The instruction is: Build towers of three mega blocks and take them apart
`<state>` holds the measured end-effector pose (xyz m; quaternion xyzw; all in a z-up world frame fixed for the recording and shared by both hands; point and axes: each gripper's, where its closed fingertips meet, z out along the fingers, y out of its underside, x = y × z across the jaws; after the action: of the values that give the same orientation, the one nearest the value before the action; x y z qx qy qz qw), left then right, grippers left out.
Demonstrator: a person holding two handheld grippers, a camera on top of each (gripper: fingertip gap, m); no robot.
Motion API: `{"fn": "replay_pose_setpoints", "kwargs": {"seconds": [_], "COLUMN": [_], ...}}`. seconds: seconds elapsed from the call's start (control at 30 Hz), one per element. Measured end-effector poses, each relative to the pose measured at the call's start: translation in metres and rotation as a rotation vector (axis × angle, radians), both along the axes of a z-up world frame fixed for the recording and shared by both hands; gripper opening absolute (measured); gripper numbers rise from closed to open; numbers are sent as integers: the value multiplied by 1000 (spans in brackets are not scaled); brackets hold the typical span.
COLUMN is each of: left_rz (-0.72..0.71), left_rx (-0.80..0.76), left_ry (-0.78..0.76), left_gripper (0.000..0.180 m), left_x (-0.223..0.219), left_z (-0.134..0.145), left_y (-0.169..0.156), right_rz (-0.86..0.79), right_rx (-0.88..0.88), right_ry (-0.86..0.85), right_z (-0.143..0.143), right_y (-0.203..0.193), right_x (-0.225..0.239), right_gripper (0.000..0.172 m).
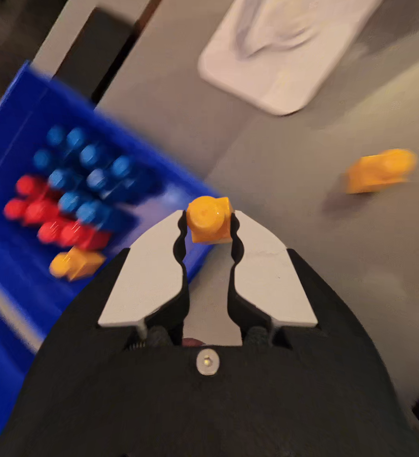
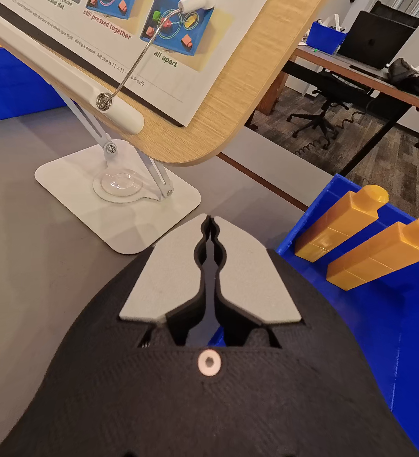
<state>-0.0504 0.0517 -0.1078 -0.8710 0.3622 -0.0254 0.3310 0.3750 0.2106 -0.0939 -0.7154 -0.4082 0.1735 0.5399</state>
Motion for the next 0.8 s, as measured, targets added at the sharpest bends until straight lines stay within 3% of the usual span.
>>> {"fn": "replay_pose_setpoints", "kwargs": {"seconds": [0.07,0.2,0.5,0.63,0.67,0.8], "left_rz": [-141,-244,-285,-310,-299,-236], "left_rx": [-12,-61,-122,-132,-133,-82], "left_ry": [-41,7,29,-28,-41,-50], "left_gripper": [33,32,33,33,40,50], "left_x": [41,82,111,117,116,85], "left_z": [2,-24,-83,-84,-81,-53], "left_y": [-22,-46,-57,-61,-61,-56], "right_rz": [4,2,3,7,7,6], "right_rx": [-4,-3,-2,-4,-3,-1], "right_ry": [-2,-3,2,0,0,6], "right_z": [-1,-2,-1,-1,-1,1], "right_y": [0,-1,-1,-1,-1,-1], "right_x": [-2,-1,0,-1,-1,1], "right_gripper": [0,0,0,0,0,0]}}
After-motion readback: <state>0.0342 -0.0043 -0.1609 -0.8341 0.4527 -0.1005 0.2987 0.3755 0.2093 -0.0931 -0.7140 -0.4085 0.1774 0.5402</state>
